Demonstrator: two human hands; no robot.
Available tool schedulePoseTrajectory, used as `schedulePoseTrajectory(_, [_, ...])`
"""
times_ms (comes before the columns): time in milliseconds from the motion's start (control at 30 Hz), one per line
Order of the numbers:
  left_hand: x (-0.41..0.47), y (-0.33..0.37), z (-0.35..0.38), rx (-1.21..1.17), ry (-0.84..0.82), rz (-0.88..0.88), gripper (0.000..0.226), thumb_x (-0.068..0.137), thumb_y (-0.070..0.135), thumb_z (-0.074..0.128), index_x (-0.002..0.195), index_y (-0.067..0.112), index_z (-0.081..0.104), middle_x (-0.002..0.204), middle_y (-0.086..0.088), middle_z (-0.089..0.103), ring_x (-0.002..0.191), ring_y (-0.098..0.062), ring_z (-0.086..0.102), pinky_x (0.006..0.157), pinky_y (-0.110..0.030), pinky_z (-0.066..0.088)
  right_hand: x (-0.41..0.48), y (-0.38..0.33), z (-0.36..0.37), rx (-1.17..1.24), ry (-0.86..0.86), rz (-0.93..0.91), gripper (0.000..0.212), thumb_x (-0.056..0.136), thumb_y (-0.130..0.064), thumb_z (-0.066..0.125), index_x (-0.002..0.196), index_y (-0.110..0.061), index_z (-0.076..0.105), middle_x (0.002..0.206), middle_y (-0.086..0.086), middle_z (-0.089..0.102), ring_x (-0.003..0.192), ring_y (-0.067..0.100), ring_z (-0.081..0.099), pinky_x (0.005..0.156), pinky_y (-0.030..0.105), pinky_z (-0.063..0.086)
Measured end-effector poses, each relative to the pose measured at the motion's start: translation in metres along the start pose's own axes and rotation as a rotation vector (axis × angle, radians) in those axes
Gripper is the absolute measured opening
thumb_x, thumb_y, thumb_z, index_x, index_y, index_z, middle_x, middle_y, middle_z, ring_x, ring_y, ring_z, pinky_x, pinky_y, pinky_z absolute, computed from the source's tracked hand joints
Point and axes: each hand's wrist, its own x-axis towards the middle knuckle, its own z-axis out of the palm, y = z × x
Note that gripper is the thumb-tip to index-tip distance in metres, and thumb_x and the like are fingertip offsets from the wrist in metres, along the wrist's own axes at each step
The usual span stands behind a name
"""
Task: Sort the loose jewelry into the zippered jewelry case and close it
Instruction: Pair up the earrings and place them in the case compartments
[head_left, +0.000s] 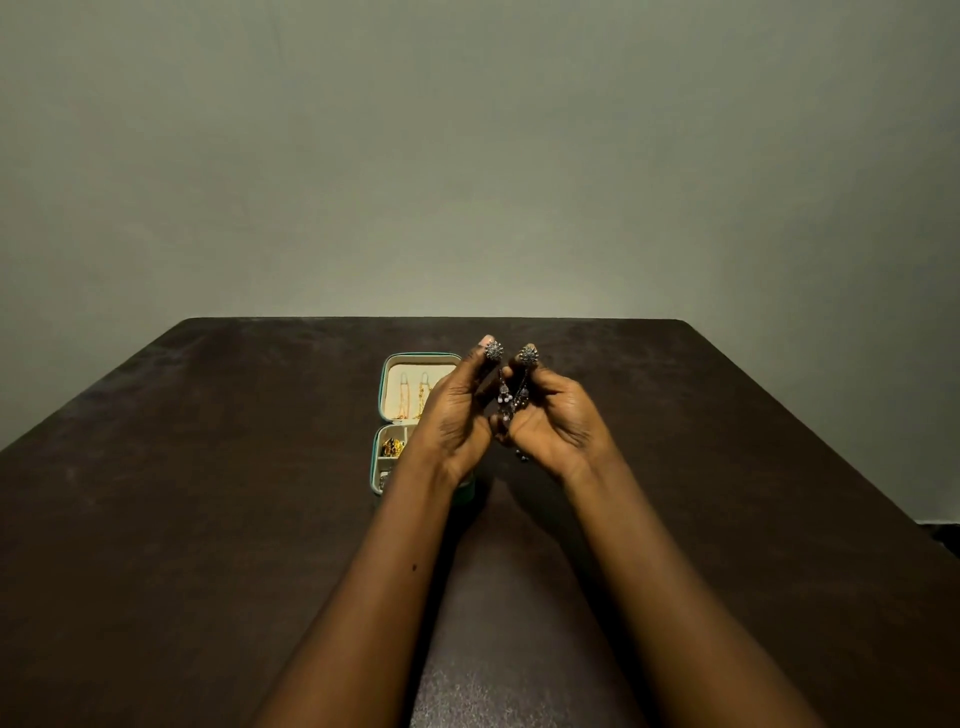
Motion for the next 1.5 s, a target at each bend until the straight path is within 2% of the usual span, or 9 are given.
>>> schedulePoseTrajectory(100, [-0.001,0.001,0.0,0.017,0.028,-0.017,0.027,0.093,0.02,0.051,0.07,0.015,0.063,0.059,0.003,0.068,0.052,-0.004,0.064,0.056,-0.02,0.053,0.001,-0.001,-0.001,-0.032,0.008,0.007,0.05,0.095,-0.015,0.036,0.056,-0.011,0.067,0.054,-0.001,0.062,0.06,0.009,0.058,0.054,0.024,0.056])
schedulePoseTrajectory(333, [-0.002,0.001,0.001,-0.011,0.005,-0.032,0.026,0.093,0.02,0.052,0.072,0.011,0.064,0.067,-0.003,0.071,0.059,-0.009,0.068,0.058,-0.022,0.056,0.001,-0.003,-0.002,-0.092,0.024,-0.001,0.028,0.095,-0.013,0.038,0.076,-0.01,0.057,0.055,0.0,0.061,0.067,0.009,0.051,0.062,0.025,0.051])
schedulePoseTrajectory(433, [-0.005,0.002,0.002,0.119,0.058,-0.013,0.021,0.093,0.023,0.051,0.076,0.015,0.06,0.064,0.005,0.069,0.054,-0.005,0.063,0.05,-0.017,0.05,0.0,-0.011,-0.007,-0.39,0.088,-0.081,0.027,0.096,-0.013,0.042,0.072,-0.011,0.055,0.056,0.001,0.054,0.059,0.011,0.047,0.051,0.02,0.045])
schedulePoseTrajectory(567, [-0.001,-0.001,-0.003,0.298,0.118,0.008,0.02,0.091,0.032,0.054,0.074,0.022,0.058,0.077,0.01,0.062,0.071,-0.007,0.049,0.065,-0.025,0.035,0.001,-0.026,-0.023,-0.611,0.226,-0.139,0.03,0.097,-0.012,0.044,0.068,-0.013,0.049,0.062,0.003,0.045,0.056,0.011,0.045,0.044,0.017,0.038])
schedulePoseTrajectory(833, [0.002,-0.002,-0.011,0.343,0.056,0.044,0.018,0.093,0.023,0.052,0.077,0.018,0.059,0.055,0.011,0.059,0.051,0.0,0.043,0.051,-0.015,0.03,0.009,-0.047,-0.054,-0.902,0.397,-0.255,0.04,0.097,-0.008,0.045,0.057,-0.013,0.04,0.058,0.001,0.033,0.052,0.012,0.03,0.05,0.024,0.023])
schedulePoseTrajectory(967, [0.002,-0.003,-0.012,0.3,0.057,0.03,0.019,0.093,0.02,0.053,0.078,0.011,0.06,0.058,0.004,0.055,0.043,-0.002,0.043,0.041,-0.015,0.037,0.011,-0.044,-0.06,-1.288,0.387,-0.27,0.031,0.097,-0.014,0.045,0.066,-0.009,0.047,0.06,0.003,0.037,0.056,0.012,0.038,0.051,0.023,0.031])
schedulePoseTrajectory(1133, [0.001,-0.002,-0.012,0.312,0.066,0.043,0.021,0.092,0.022,0.053,0.076,0.01,0.059,0.064,-0.001,0.046,0.04,-0.002,0.039,0.038,-0.014,0.034,0.015,-0.042,-0.062,-1.797,0.416,-0.24,0.031,0.093,-0.016,0.053,0.064,-0.006,0.053,0.08,0.012,0.059,0.082,0.024,0.054,0.069,0.024,0.033])
schedulePoseTrajectory(1367, [0.003,-0.004,-0.012,0.301,0.081,0.028,0.02,0.093,0.02,0.052,0.078,0.008,0.059,0.057,0.003,0.054,0.039,-0.002,0.038,0.038,-0.014,0.032,0.021,-0.037,-0.067,-1.977,0.432,-0.24,0.041,0.087,-0.02,0.064,0.051,-0.012,0.046,0.087,0.02,0.065,0.089,0.033,0.062,0.084,0.039,0.047])
schedulePoseTrajectory(1500, [0.005,-0.005,-0.014,0.275,0.087,0.005,0.016,0.091,0.014,0.054,0.08,0.005,0.06,0.062,-0.002,0.047,0.039,-0.002,0.038,0.04,-0.014,0.035,0.02,-0.04,-0.066,-1.996,0.413,-0.305,0.021,0.089,-0.018,0.06,0.078,-0.003,0.067,0.105,0.016,0.059,0.099,0.032,0.056,0.089,0.041,0.047])
